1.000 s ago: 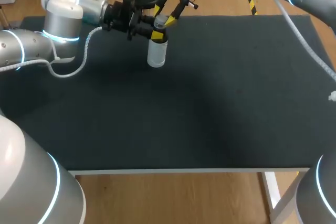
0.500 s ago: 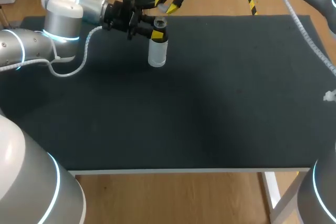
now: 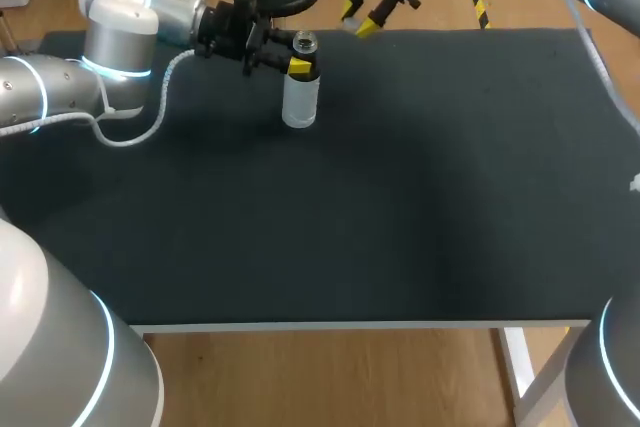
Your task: Unscrew the bottle cap
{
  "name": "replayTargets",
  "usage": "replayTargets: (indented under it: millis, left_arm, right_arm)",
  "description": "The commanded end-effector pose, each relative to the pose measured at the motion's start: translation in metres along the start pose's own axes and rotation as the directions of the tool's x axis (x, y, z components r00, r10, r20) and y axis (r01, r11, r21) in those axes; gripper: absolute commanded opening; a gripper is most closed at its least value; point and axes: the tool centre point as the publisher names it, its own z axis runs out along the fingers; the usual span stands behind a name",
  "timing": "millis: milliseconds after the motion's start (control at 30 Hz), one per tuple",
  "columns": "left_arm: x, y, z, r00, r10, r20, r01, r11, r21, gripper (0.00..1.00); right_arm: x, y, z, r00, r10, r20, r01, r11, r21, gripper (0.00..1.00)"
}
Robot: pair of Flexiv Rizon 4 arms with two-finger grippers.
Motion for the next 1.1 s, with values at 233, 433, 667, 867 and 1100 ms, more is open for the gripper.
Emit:
replayTargets:
  millis: [233,433,667,867,1100]
  left_arm:
    - [-0.002,0.001,-0.001,1.000,-0.001,-0.006,0.001,1.000,0.001,0.00]
    - [-0.002,0.001,-0.001,1.000,-0.001,-0.006,0.001,1.000,0.001,0.00]
    - [-0.002,0.001,-0.001,1.000,-0.001,-0.006,0.001,1.000,0.001,0.00]
    - [-0.002,0.001,-0.001,1.000,-0.001,-0.006,0.001,1.000,0.001,0.00]
    - [-0.002,0.001,-0.001,1.000,-0.001,-0.006,0.001,1.000,0.001,0.00]
  right_arm:
    - [0.011,-0.028,0.026,0.980,0.118,0.158,-0.137,0.984,0.115,0.00]
    - [0.006,-0.052,0.040,0.939,0.214,0.270,-0.259,0.955,0.144,0.00]
    - [0.008,-0.083,0.049,0.890,0.304,0.340,-0.356,0.929,0.099,0.00]
    - [0.014,-0.105,0.055,0.852,0.349,0.389,-0.417,0.903,0.105,0.00]
    - [0.015,-0.126,0.062,0.824,0.388,0.413,-0.472,0.873,0.121,0.00]
